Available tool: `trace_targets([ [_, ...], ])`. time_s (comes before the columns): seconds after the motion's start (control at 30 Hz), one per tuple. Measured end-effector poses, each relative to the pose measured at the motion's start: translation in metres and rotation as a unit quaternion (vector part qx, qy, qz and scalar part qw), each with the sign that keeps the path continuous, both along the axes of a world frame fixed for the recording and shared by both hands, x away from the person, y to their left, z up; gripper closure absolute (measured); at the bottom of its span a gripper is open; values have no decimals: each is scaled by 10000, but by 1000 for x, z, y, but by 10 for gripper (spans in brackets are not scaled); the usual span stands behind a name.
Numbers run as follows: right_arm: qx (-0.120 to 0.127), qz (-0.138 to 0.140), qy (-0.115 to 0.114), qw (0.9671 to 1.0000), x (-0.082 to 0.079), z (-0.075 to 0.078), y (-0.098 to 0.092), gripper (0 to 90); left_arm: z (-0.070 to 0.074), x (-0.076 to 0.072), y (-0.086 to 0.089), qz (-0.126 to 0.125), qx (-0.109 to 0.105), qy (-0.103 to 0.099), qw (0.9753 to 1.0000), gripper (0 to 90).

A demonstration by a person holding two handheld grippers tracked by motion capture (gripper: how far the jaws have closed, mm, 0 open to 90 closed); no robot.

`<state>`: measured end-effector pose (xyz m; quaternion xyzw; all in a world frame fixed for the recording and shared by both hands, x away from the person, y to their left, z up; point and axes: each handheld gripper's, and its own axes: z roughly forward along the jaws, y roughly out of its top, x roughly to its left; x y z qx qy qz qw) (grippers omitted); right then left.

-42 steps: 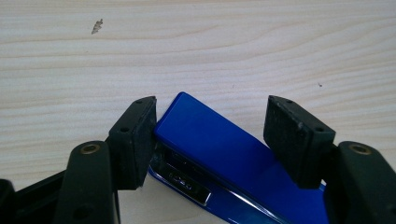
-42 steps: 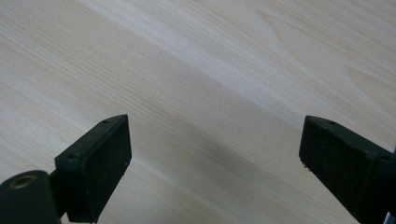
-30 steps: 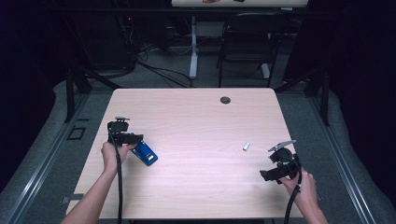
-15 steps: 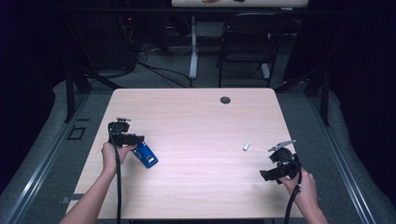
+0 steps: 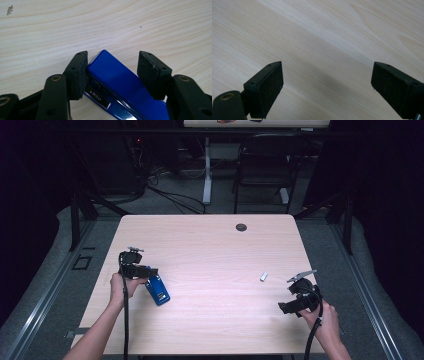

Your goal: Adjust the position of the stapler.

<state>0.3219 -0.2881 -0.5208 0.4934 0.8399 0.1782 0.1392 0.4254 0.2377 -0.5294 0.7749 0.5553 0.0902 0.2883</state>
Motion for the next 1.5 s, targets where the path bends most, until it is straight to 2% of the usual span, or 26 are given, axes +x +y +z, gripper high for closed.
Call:
trace_targets([
  [0.2, -24, -10, -30, 10000, 0, 0, 0, 104, 1, -1, -2, -106, 0, 51, 9999, 434],
  [0.43, -56, 12, -7, 10000, 0, 1, 0, 106, 1, -4, -10, -389, 43, 64, 9992, 447],
  [0.6, -73, 7, -18, 10000, -1, 1, 0, 107, 1, -6, -12, -489, 41, 84, 9988, 450],
  [0.7, 56, -14, -49, 10000, -1, 0, 0, 107, 2, -8, -14, -350, 61, 114, 9993, 449],
  [0.73, 61, -13, -48, 10000, -1, 0, 0, 107, 2, -9, -16, -322, 99, 193, 9992, 432],
  [0.77, -40, 12, -18, 10000, -1, 1, 0, 107, 1, -11, -18, -269, 118, 268, 9992, 389],
  [0.83, -88, 34, -8, 10000, -1, 2, 0, 107, 0, -15, -22, -255, 303, 330, 9987, 352],
  [0.9, -61, 36, -33, 10000, -1, 2, 0, 108, 0, -19, -24, -205, 309, 408, 9985, 345],
  [1.0, -68, 46, -37, 10000, -1, 2, 0, 109, -1, -20, -26, -235, 359, 425, 9982, 350],
  [1.1, -45, 55, -42, 10000, -2, 2, 0, 111, -2, -20, -27, -311, 400, 436, 9978, 350],
  [1.17, -36, 29, -56, 10000, -2, 2, 0, 112, -2, -21, -28, -358, 338, 432, 9979, 362],
  [1.37, -80, 35, -29, 10000, -1, 2, 0, 114, -4, -21, -35, -619, 534, 364, 9960, 370],
  [1.4, -27, 26, -19, 10000, -1, 2, 0, 114, -4, -21, -36, -654, 522, 371, 9958, 373],
  [1.5, -70, 39, -27, 10000, -2, 3, 1, 115, -5, -21, -37, -793, 442, 380, 9951, 401],
])
